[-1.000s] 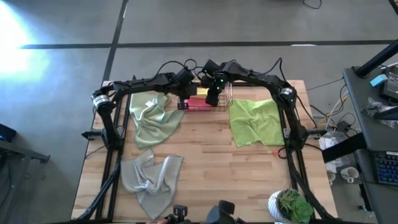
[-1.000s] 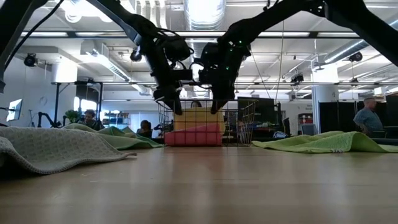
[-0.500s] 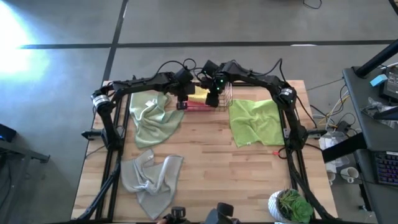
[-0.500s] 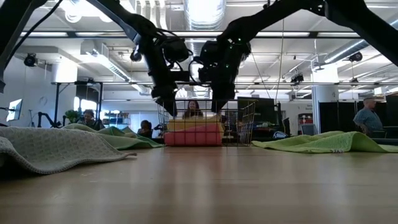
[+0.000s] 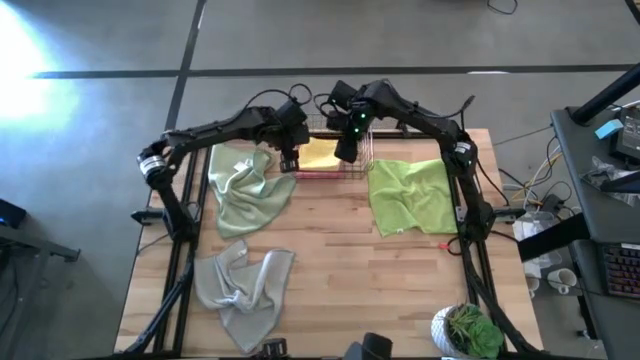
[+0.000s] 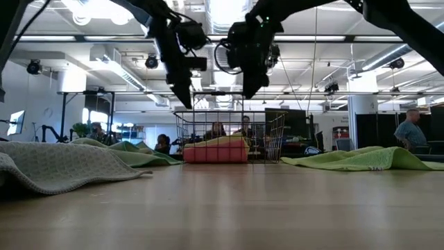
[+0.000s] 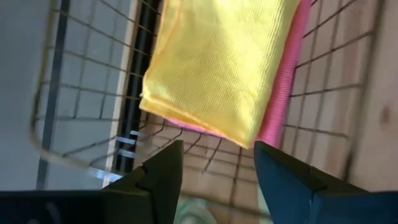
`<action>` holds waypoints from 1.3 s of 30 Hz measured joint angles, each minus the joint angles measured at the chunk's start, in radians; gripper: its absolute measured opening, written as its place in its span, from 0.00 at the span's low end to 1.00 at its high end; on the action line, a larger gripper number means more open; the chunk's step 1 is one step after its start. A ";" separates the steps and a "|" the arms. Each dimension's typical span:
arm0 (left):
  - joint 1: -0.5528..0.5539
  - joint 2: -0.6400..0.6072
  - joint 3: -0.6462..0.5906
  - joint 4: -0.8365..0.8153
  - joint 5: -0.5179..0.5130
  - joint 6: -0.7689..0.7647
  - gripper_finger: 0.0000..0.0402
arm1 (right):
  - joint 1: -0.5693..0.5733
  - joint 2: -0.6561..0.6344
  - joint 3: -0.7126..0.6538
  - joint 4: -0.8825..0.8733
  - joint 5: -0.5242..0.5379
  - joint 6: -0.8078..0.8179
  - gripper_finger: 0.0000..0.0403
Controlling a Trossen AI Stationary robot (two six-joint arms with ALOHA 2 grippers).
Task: Fold microfiber towels
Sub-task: Fold the green microfiber cloth
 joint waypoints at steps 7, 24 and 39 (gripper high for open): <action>-0.013 -0.158 -0.101 -0.002 0.072 -0.160 0.45 | 0.033 -0.063 -0.044 -0.149 -0.009 0.049 0.33; -0.147 -0.425 -0.490 0.269 0.080 -0.278 0.45 | 0.272 -0.446 -0.684 0.151 0.051 0.541 0.31; -0.154 -0.435 -0.503 0.333 0.080 -0.298 0.45 | 0.443 -0.579 -1.110 0.406 0.161 0.978 0.16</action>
